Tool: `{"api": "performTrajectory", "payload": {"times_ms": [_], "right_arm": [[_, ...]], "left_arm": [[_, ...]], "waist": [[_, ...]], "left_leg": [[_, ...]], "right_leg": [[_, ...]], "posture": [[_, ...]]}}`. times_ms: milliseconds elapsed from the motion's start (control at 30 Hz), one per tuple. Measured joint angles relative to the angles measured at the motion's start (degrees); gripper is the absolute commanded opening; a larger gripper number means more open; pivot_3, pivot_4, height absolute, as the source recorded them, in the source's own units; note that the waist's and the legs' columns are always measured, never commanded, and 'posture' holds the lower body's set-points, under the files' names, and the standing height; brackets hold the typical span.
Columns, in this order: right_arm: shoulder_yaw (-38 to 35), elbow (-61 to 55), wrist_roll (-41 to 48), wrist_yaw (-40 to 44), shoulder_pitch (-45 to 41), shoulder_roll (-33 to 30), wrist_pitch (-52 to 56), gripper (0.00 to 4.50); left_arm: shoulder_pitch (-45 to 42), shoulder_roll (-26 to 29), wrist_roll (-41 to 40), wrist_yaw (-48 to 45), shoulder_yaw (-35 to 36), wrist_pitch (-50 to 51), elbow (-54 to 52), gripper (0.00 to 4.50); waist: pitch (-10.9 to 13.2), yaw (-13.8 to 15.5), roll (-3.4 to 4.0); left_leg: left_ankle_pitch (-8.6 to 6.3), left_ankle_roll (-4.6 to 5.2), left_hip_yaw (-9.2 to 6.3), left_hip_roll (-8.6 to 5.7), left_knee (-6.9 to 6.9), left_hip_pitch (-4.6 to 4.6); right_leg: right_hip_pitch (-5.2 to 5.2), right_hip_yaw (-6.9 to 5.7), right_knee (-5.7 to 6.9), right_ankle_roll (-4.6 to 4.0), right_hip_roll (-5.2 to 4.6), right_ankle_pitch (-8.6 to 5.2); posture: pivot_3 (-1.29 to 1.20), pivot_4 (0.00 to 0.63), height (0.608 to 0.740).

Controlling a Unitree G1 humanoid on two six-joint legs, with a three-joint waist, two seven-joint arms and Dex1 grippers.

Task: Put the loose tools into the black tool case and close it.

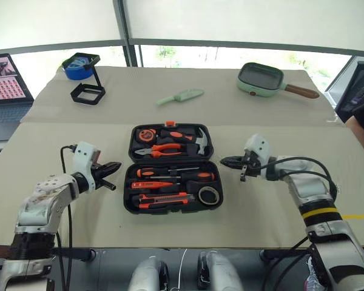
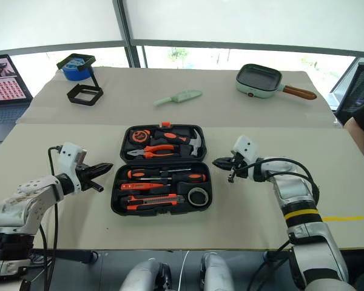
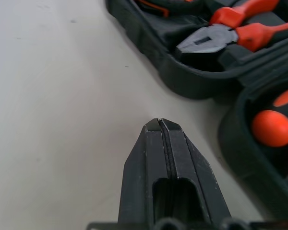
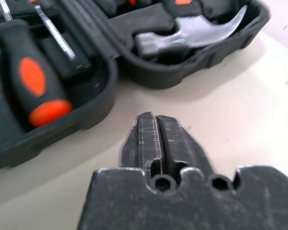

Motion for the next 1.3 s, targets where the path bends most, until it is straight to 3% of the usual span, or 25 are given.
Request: {"api": "performTrajectory", "payload": {"times_ms": [167, 400, 700, 733, 833, 967, 1133, 1200, 1300], "right_arm": [[1.6, -0.3, -0.6, 2.5, 0.3, 1.1, -0.7, 0.01], [1.5, -13.6, 0.4, 6.2, 8.7, -3.4, 7.5, 0.01], [-0.8, -22.7, 0.9, 2.5, 15.6, -5.0, 12.6, 0.01], [-0.8, -23.3, 1.1, 2.1, 15.6, -5.3, 13.9, 0.00], [-2.5, -24.4, 2.7, 0.3, 15.7, -6.9, 20.3, 0.84], [-8.3, -26.4, 5.6, -0.5, 15.2, -12.5, 29.1, 2.22], [-9.6, -33.6, 13.5, -0.4, 9.6, -15.0, 46.8, 3.87], [-6.9, -34.8, 14.2, -1.6, 6.5, -16.4, 54.3, 4.47], [0.0, -35.6, 13.7, -3.0, -2.0, -17.6, 64.5, 4.47]], "left_arm": [[-4.0, -1.8, 1.4, -2.3, -3.1, -0.8, 3.3, 0.00], [-5.5, -1.4, 3.6, -7.7, -5.8, -1.5, 5.3, 0.00], [-5.0, -2.3, 3.8, -8.9, -6.2, -1.4, 4.6, 0.00], [-5.0, -2.3, 3.7, -8.9, -6.2, -1.1, 4.6, 0.26], [-4.9, -1.0, 3.7, -10.1, -6.3, -0.9, 4.5, 1.02], [-3.8, 4.4, 2.2, -13.5, -3.6, 1.5, 5.0, 2.57], [-7.7, 12.2, -3.6, -16.9, -1.9, 18.3, 5.2, 4.38], [-11.2, 12.4, -4.6, -16.2, -1.7, 24.2, 6.5, 4.50], [-20.6, 8.8, -5.2, -11.8, -1.1, 31.5, 10.7, 4.50]], "waist": [[0.0, 0.1, 0.00], [0.0, 0.4, 0.01], [0.0, 0.9, 0.00], [0.0, 0.9, 0.00], [0.0, 1.0, 0.00], [0.0, 0.8, 0.00], [0.0, 0.1, -0.02], [0.0, 0.1, -0.01], [0.0, 0.5, -0.07]], "left_leg": [[0.01, 0.01, 0.01, -0.02, 0.00, 0.00], [-0.02, 0.06, -0.01, -0.04, -0.02, -0.03], [-0.03, 0.07, -0.02, -0.05, 0.03, -0.02], [-0.03, 0.07, -0.02, -0.05, 0.04, -0.02], [-0.03, 0.08, -0.02, -0.05, 0.07, -0.01], [-0.02, 0.06, -0.04, 0.01, 0.07, -0.01], [0.06, -0.07, -0.19, 0.09, 0.03, -0.01], [0.05, -0.03, -0.18, 0.04, 0.06, -0.04], [0.17, 0.17, -0.20, -0.04, 0.17, -0.28]], "right_leg": [[0.01, 0.00, 0.03, -0.02, -0.02, 0.01], [0.01, -0.03, -0.05, -0.02, -0.03, 0.01], [0.02, 0.00, -0.02, 0.04, -0.07, -0.02], [0.02, 0.00, -0.01, 0.04, -0.07, -0.02], [0.02, 0.00, 0.02, 0.03, -0.09, -0.02], [-0.03, 0.03, 0.03, 0.11, -0.11, -0.07], [-0.05, 0.05, 0.06, 0.21, 0.04, -0.15], [-0.05, 0.06, 0.09, 0.21, 0.02, -0.15], [-0.13, 0.05, 0.07, 0.27, -0.05, -0.10]], "posture": [[0.00, 0.150, 0.740], [0.00, 0.150, 0.740], [0.00, 0.150, 0.740], [0.00, 0.150, 0.740], [0.00, 0.150, 0.740], [0.00, 0.150, 0.740], [0.00, 0.150, 0.740], [0.00, 0.150, 0.740], [0.00, 0.150, 0.740]]}}
